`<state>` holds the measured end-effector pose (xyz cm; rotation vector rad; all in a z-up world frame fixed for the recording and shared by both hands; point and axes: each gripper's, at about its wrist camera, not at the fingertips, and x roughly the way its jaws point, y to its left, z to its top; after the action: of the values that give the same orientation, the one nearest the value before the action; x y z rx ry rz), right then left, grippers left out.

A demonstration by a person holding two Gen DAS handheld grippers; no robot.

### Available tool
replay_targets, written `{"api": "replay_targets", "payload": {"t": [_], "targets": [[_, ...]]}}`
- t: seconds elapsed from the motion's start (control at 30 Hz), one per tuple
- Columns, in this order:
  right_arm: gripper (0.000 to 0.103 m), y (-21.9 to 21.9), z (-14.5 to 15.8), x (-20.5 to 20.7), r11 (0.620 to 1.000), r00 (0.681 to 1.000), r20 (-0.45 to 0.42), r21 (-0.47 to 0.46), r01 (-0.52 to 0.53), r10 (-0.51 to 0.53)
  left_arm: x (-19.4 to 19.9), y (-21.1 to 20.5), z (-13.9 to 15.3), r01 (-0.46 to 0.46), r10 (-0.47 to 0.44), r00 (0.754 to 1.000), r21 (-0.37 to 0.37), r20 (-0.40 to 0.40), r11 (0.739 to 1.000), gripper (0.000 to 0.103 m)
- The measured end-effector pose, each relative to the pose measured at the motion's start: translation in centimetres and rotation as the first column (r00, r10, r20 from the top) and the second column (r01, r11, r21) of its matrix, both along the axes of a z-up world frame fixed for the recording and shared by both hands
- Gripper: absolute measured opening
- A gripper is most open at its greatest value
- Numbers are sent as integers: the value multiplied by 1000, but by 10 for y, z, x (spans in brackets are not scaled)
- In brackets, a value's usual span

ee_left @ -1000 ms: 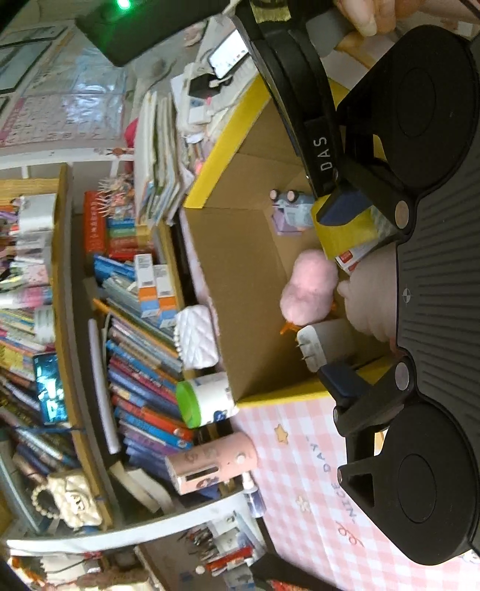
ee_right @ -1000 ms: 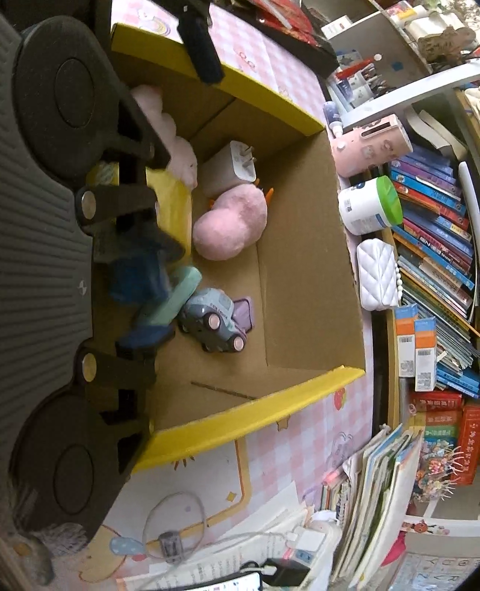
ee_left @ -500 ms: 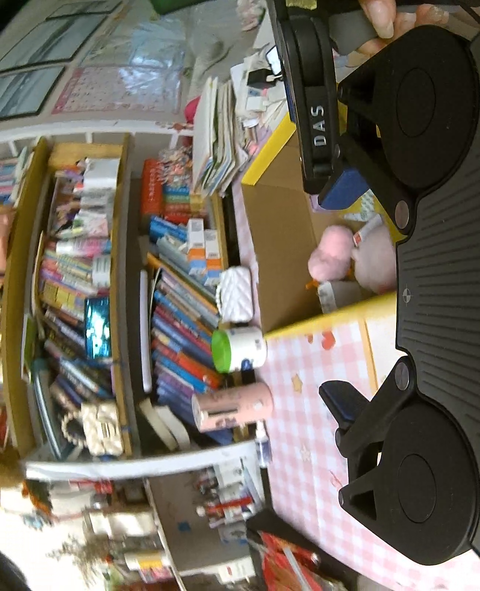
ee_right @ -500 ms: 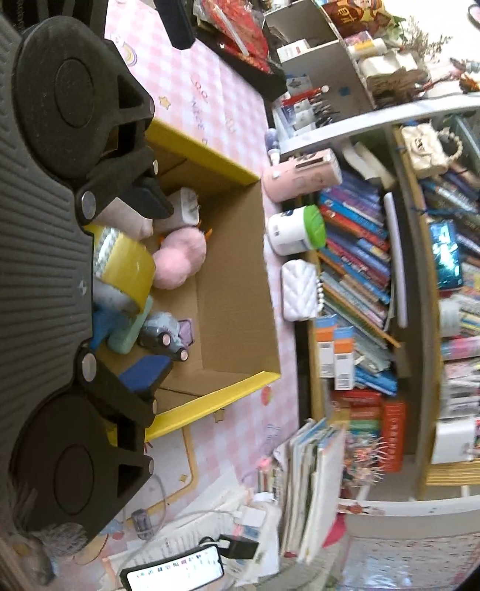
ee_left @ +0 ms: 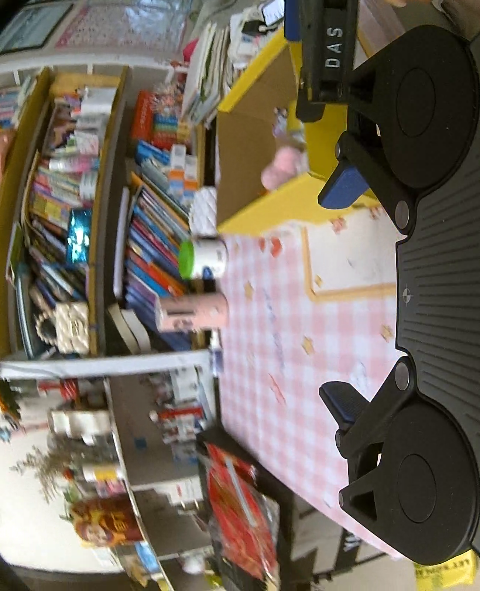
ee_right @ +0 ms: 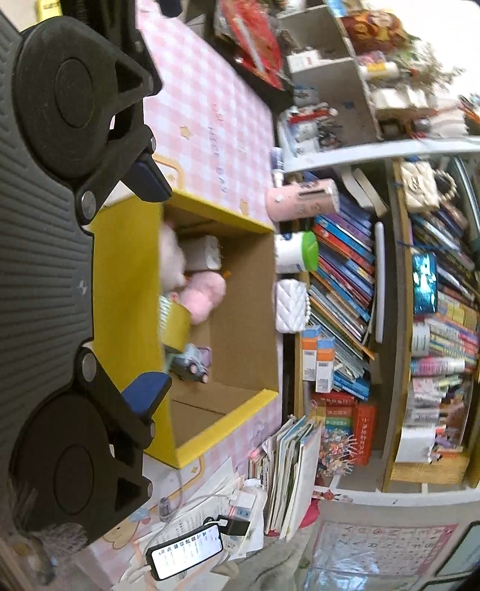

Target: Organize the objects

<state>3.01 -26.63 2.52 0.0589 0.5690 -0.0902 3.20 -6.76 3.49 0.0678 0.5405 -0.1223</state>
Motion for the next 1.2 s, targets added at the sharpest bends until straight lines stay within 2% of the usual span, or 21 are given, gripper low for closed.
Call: {"api": "replay_targets", "payload": {"t": [0.2, 0.53, 0.67, 1.2], "targets": [[103, 32, -12, -16, 999, 998, -54, -38, 7, -9, -19, 19, -9, -24, 24, 999, 13, -44, 1000, 101], [103, 63, -33, -39, 995, 985, -149, -69, 76, -85, -39, 33, -24, -68, 77, 991, 85, -113, 994, 101], [103, 67, -38, -46, 994, 980, -173, -57, 93, -102, -41, 38, -31, -95, 108, 985, 97, -137, 991, 101], [103, 76, -46, -53, 989, 963, -226, -67, 133, -145, -46, 43, -38, -88, 109, 981, 136, -158, 987, 101]]}}
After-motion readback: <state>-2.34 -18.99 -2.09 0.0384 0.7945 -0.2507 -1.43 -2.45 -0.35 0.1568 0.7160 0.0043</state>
